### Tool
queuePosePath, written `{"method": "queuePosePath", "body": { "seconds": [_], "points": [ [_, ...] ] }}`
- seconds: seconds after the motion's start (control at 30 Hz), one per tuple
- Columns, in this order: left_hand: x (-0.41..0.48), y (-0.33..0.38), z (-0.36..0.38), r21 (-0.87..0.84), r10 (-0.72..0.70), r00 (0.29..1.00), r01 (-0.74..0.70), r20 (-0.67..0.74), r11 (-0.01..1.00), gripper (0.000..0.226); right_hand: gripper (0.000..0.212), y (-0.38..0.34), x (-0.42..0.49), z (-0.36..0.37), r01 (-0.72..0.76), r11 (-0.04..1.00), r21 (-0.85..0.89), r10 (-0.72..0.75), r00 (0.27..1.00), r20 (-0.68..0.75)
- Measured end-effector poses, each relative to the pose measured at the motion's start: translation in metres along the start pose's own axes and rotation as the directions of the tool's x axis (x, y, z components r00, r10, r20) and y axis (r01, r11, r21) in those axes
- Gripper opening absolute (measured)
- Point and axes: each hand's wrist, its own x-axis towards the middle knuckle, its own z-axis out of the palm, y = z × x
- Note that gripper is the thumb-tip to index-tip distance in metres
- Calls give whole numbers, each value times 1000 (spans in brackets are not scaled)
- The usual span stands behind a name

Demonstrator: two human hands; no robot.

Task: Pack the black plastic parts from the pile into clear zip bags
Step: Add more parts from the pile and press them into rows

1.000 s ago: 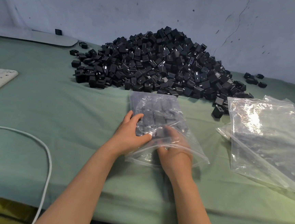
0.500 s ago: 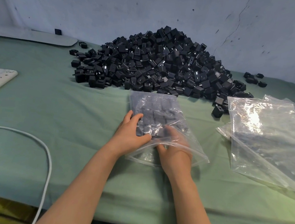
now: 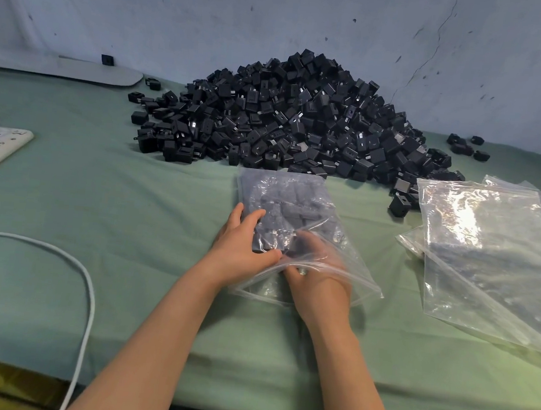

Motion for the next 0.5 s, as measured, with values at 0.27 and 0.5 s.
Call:
{"method": "queuePosePath", "body": {
  "seconds": [0.27, 0.5],
  "points": [
    [1, -3, 1, -11, 8, 1000, -8, -5, 1000, 83, 33, 1, 0, 1, 30, 1000, -8, -31, 999, -25],
    [1, -3, 1, -3, 14, 1000, -14, -9, 1000, 82, 38, 0, 0, 0, 17, 1000, -16, -17, 1000, -13]
  ]
}}
